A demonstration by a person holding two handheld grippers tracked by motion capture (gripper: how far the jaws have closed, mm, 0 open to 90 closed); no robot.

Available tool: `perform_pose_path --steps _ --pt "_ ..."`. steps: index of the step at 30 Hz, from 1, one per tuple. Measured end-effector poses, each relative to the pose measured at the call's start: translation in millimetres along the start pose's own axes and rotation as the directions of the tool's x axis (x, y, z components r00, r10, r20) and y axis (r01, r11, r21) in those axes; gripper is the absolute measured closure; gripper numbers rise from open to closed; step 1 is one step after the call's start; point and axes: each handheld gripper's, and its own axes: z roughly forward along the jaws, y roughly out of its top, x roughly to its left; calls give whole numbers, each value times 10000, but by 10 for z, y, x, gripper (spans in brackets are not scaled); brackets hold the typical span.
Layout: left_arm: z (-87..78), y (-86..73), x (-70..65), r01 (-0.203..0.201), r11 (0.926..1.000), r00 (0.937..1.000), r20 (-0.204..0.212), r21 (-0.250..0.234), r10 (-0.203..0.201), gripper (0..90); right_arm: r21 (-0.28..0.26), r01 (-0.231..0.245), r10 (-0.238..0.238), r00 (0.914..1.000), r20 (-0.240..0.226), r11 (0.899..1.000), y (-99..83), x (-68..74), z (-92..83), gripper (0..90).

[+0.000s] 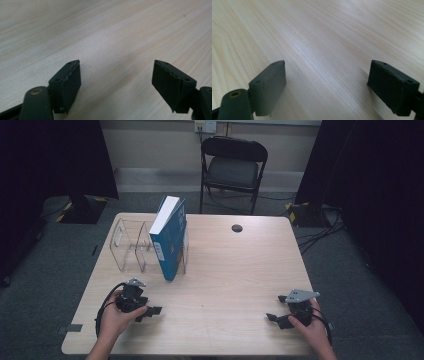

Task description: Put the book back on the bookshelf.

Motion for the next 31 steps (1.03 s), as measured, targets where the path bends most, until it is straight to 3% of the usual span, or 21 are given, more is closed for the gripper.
perform_pose_path --steps 5,7,8,11,14,17,21,23,31 --pt "42 -37 -23 -994 9948 9947 -286 -234 987 175 0 1 -1 10000 0 10000 0 0 0 139" --pt "79 -75 -46 -1653 9851 9849 -607 -477 1623 147 1 -1 1 10000 1 10000 0 0 0 138" --pt "92 -95 -58 -2124 9760 9752 -740 -480 2086 143 4 -5 5 10000 -10 10000 0 1 0 139" --pt "128 -135 -82 -2599 9636 9639 -769 -621 2551 78 3 -4 4 10000 -10 10000 0 1 0 139" --pt "147 -165 -85 -2682 9596 9620 -769 -855 2620 48 1 -2 2 10000 1 10000 0 0 0 138" --pt "173 -194 -87 -2998 9491 9527 -824 -960 2926 15 3 -1 1 10000 0 10000 0 0 0 139" --pt "184 -231 -84 -2994 9449 9534 -803 -1323 2908 0 2 0 0 10000 -1 10000 0 0 0 138" --pt "176 -237 -72 -3136 9403 9488 -838 -1321 3047 0 2 1 -1 10000 -1 10000 0 0 0 139" --pt "180 -241 -74 -3116 9400 9494 -855 -1391 3021 0 -4 -24 24 10000 -36 10000 3 0 4 138"
